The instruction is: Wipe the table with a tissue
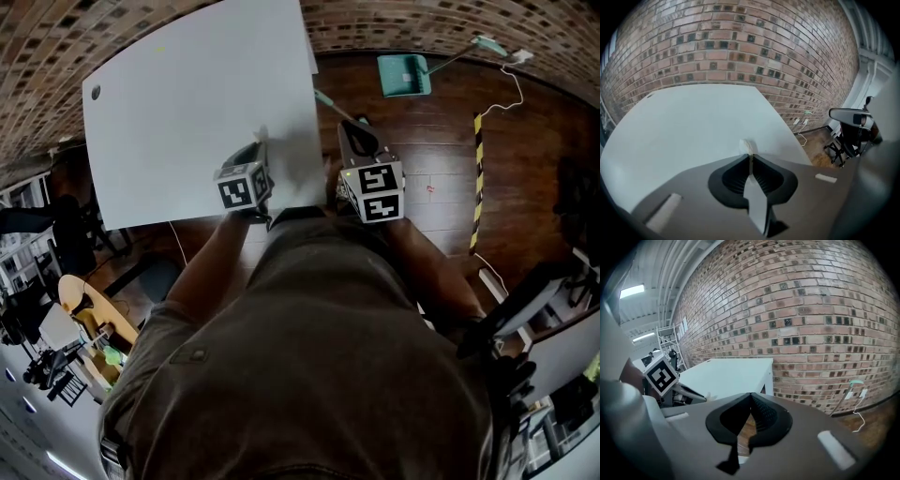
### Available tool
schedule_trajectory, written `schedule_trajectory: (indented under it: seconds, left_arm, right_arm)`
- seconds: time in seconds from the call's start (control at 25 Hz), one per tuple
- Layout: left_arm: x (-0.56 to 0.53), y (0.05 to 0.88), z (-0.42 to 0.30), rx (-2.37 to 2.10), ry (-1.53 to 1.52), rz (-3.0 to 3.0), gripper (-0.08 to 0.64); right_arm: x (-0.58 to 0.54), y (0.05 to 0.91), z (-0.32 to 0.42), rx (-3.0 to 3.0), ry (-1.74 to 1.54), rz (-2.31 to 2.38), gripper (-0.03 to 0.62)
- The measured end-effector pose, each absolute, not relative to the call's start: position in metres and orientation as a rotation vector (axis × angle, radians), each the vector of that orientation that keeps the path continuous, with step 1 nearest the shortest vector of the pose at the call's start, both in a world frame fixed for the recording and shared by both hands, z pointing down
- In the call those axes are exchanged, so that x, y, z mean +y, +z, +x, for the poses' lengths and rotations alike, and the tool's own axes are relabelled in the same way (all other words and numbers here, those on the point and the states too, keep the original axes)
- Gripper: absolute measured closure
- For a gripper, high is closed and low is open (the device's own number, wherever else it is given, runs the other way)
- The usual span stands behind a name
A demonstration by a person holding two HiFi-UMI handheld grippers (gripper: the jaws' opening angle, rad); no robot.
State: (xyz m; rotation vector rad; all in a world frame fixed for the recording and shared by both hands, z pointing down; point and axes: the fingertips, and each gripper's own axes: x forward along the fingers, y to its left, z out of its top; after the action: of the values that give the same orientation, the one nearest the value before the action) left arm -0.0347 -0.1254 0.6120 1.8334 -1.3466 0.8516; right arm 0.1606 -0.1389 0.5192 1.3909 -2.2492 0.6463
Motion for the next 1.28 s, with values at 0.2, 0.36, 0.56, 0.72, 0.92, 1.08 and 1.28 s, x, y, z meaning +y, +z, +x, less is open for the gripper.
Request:
schedule_trajectory:
  seconds: [0.2, 0.36, 0.56, 0.72, 0.92, 1.08, 1.28]
  left_arm:
    - [-0.134, 0.616, -0.018, -1.314, 0.874, 1.861, 0.531]
    - [-0.137, 0.62, 0.002, -1.254, 0.858, 1.896, 0.531]
    - [-0.14, 0.617, 0.014, -1.208, 0.877, 1.929, 0.531]
    - [-0.137, 0.616, 0.012, -1.198, 0.872, 1.93, 0.531]
    - [-0.129, 0.617, -0.008, -1.216, 0.843, 1.899, 0.531]
    - [-0.118, 0.612, -0.041, -1.258, 0.823, 1.882, 0.531]
    - [-0.11, 0.617, -0.077, -1.322, 0.788, 1.798, 0.531]
  right_arm:
    - [-0.143, 0.518, 0.171, -2.247, 0.643, 1.42, 0.578]
    - [-0.145, 0.517, 0.178, -2.243, 0.642, 1.438, 0.578]
    - [-0.146, 0.516, 0.179, -2.238, 0.642, 1.439, 0.578]
    - [-0.147, 0.516, 0.173, -2.24, 0.634, 1.422, 0.578]
    - [-0.148, 0.518, 0.154, -2.253, 0.629, 1.385, 0.578]
    - [-0.142, 0.512, 0.125, -2.275, 0.619, 1.356, 0.578]
    - [-0.141, 0.515, 0.105, -2.29, 0.611, 1.306, 0.578]
